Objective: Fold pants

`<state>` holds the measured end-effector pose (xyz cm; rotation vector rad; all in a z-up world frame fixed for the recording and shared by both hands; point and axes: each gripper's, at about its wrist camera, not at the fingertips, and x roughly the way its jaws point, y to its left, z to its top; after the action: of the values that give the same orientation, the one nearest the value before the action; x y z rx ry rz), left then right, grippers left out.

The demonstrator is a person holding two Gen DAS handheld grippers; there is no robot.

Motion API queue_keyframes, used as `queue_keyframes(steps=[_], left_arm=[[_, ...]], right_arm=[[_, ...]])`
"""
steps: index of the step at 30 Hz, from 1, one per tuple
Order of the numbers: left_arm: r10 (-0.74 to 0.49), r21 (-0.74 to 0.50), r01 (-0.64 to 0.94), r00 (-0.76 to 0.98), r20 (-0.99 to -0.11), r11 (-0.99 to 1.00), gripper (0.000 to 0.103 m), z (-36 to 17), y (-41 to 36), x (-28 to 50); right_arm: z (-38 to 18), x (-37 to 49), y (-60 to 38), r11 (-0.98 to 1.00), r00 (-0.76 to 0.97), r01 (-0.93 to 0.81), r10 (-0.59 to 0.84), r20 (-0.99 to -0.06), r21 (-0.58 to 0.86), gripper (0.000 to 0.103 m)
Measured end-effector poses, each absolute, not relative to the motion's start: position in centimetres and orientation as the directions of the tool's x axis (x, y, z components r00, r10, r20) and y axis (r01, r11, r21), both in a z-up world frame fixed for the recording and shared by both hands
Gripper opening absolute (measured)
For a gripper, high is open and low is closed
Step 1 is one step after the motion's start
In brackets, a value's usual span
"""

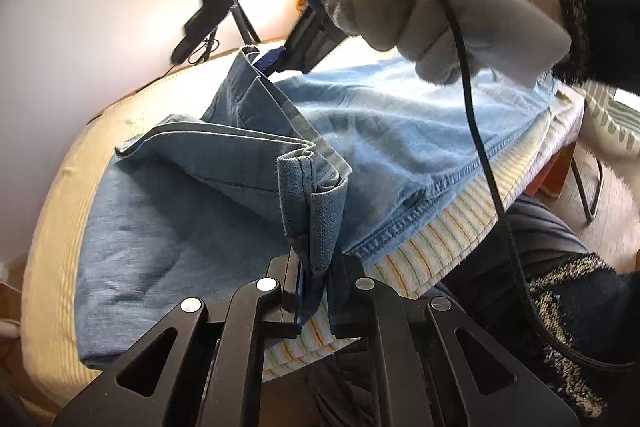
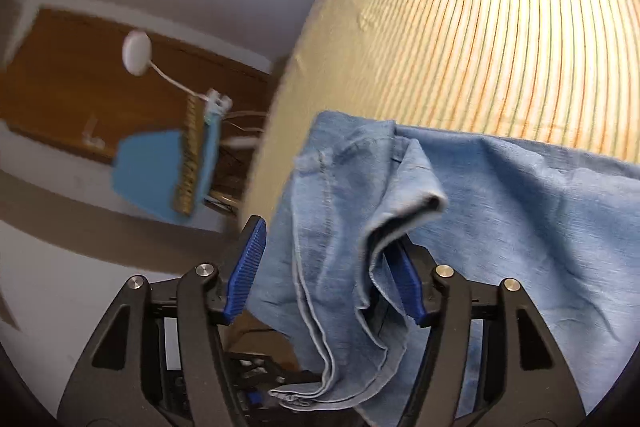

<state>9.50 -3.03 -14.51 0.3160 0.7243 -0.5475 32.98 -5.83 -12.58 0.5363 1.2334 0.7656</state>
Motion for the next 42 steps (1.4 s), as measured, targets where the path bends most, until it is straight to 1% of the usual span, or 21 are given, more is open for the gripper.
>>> queue_keyframes(steps=[4,8,12,14,17,18,21,22,23,24,25,26,27,29,31,33,37,39,40,41,42], left_arm=[[-0.353,0.095,0.569,0.623,-0.698,0.817,0.007,-15.0,-3.5,9.5],[-0.346,0.107,0.563,0.635,-0.691,0.82,0.007,-15.2,-4.2,9.3],[-0.345,0.108,0.554,0.646,-0.681,0.825,0.007,-15.2,-4.5,9.0],[-0.346,0.1,0.546,0.651,-0.676,0.832,0.007,-15.1,-4.4,8.9],[-0.347,0.094,0.538,0.656,-0.67,0.838,0.007,-15.2,-4.3,9.2],[-0.347,0.091,0.536,0.657,-0.669,0.839,0.007,-15.3,-4.3,9.3],[-0.35,0.087,0.535,0.658,-0.667,0.84,0.007,-15.4,-4.3,9.3],[-0.35,0.086,0.536,0.657,-0.668,0.84,0.007,-15.4,-4.3,9.4],[-0.351,0.086,0.536,0.656,-0.668,0.84,0.007,-15.4,-4.3,9.4],[-0.351,0.086,0.537,0.656,-0.668,0.839,0.007,-15.3,-4.2,9.4],[-0.352,0.085,0.537,0.655,-0.668,0.839,0.007,-15.3,-4.0,9.4],[-0.353,0.085,0.538,0.656,-0.668,0.839,0.007,-15.1,-3.9,9.4],[-0.355,0.085,0.539,0.657,-0.665,0.838,0.007,-14.9,-3.8,9.4],[-0.362,0.083,0.539,0.663,-0.656,0.838,0.007,-14.3,-3.6,9.2],[-0.371,0.083,0.543,0.67,-0.644,0.836,0.007,-13.6,-3.5,9.0],[-0.385,0.075,0.552,0.666,-0.639,0.831,0.007,-13.1,-3.5,9.0],[-0.442,0.003,0.586,0.614,-0.654,0.811,0.007,-13.0,-3.7,9.9],[-0.461,-0.046,0.583,0.589,-0.664,0.811,0.007,-13.2,-3.4,10.6],[-0.474,-0.078,0.578,0.577,-0.665,0.812,0.007,-13.1,-3.1,10.9],[-0.488,-0.111,0.568,0.572,-0.66,0.816,0.007,-12.9,-2.7,11.2],[-0.495,-0.132,0.559,0.571,-0.655,0.819,0.007,-12.6,-2.4,11.5]], right_arm=[[-11.2,32.8,-2.1,0.741,0.139,-0.338,0.649,-0.748,0.58,0.07],[-10.6,33.3,2.4,0.807,0.137,-0.432,0.501,-0.855,0.403,0.07],[-11.7,33.5,6.5,0.817,0.08,-0.497,0.378,-0.922,0.292,0.07],[-12.9,33.6,8.4,0.823,0.085,-0.536,0.273,-0.958,0.187,0.07],[-14.5,33.6,9.9,0.815,0.09,-0.573,0.162,-0.983,0.082,0.069],[-15.0,33.6,10.3,0.812,0.098,-0.581,0.13,-0.987,0.049,0.069],[-15.7,33.3,11.3,0.796,0.125,-0.605,0.075,-0.989,-0.016,0.061],[-15.6,33.2,11.4,0.788,0.139,-0.615,0.071,-0.988,-0.03,0.051],[-15.5,33.2,11.3,0.783,0.15,-0.621,0.076,-0.986,-0.034,0.04],[-15.2,33.2,10.9,0.785,0.152,-0.619,0.089,-0.984,-0.025,0.035],[-15.0,33.2,10.6,0.791,0.153,-0.612,0.106,-0.983,-0.01,0.022],[-14.5,33.4,9.7,0.802,0.156,-0.598,0.133,-0.979,0.014,0.012],[-13.9,33.4,8.8,0.812,0.153,-0.582,0.163,-0.975,0.044,0.01],[-12.4,33.3,5.9,0.842,0.178,-0.526,0.25,-0.952,0.123,0.009],[-10.7,32.8,2.2,0.862,0.233,-0.468,0.332,-0.914,0.194,0.009],[-9.5,31.9,-3.0,0.873,0.281,-0.373,0.43,-0.858,0.315,0.008],[-9.8,30.6,-11.8,0.843,0.362,-0.189,0.536,-0.763,0.503,0.009],[-11.3,30.1,-14.7,0.804,0.339,-0.106,0.582,-0.739,0.585,0.024],[-11.8,29.9,-15.6,0.804,0.34,-0.083,0.578,-0.742,0.589,0.038],[-12.0,29.5,-16.2,0.811,0.35,-0.072,0.565,-0.747,0.58,0.045],[-12.1,29.1,-16.5,0.816,0.359,-0.072,0.558,-0.748,0.574,0.045]])
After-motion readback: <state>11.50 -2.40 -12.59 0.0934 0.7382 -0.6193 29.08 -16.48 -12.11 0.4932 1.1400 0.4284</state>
